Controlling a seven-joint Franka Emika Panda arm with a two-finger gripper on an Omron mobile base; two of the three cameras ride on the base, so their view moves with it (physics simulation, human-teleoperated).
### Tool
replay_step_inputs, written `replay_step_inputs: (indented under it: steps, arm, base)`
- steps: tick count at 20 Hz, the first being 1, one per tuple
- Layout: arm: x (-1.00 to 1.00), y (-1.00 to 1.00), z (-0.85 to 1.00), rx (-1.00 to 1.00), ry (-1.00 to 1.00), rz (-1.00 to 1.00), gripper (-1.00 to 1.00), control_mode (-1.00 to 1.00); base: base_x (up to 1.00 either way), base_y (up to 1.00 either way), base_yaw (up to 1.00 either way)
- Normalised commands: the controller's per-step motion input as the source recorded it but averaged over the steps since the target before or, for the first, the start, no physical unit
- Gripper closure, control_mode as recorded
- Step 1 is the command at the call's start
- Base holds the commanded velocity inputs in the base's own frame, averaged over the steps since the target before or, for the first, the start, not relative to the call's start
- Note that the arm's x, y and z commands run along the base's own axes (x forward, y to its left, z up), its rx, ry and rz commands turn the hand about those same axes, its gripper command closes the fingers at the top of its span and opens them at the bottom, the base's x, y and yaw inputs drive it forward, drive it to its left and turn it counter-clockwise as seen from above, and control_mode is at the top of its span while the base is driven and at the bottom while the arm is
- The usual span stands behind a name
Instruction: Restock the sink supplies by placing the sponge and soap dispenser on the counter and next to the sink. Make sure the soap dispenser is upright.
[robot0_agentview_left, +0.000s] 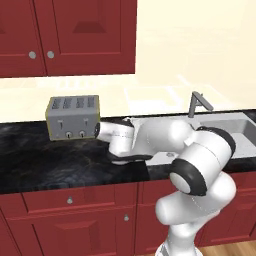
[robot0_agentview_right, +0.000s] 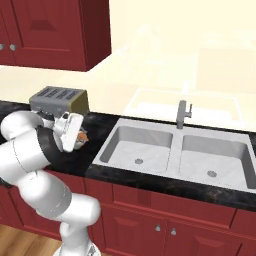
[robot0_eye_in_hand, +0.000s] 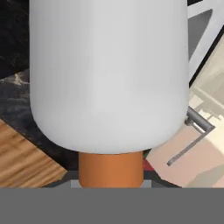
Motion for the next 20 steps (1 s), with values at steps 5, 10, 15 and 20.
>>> replay_step_inputs:
  steps: [5,10,15,20]
  arm:
    - [0.36,0.00,-0.15,-0.18,0.19,0.00,1.00,-1.00]
    - [0.48,0.00,-0.05,-0.27,0.30,0.00,1.00,-1.00]
    - [0.38,0.10,-0.26,-0.26,0.26,0.00,1.00,-1.00]
    - [0.15,0.28,-0.26,-0.21,0.02,0.00,1.00,-1.00]
  base:
    - [0.00,0.00,0.00]
    - [0.00,0.00,0.00]
    - [0.00,0.00,0.00]
    - [0.00,0.00,0.00]
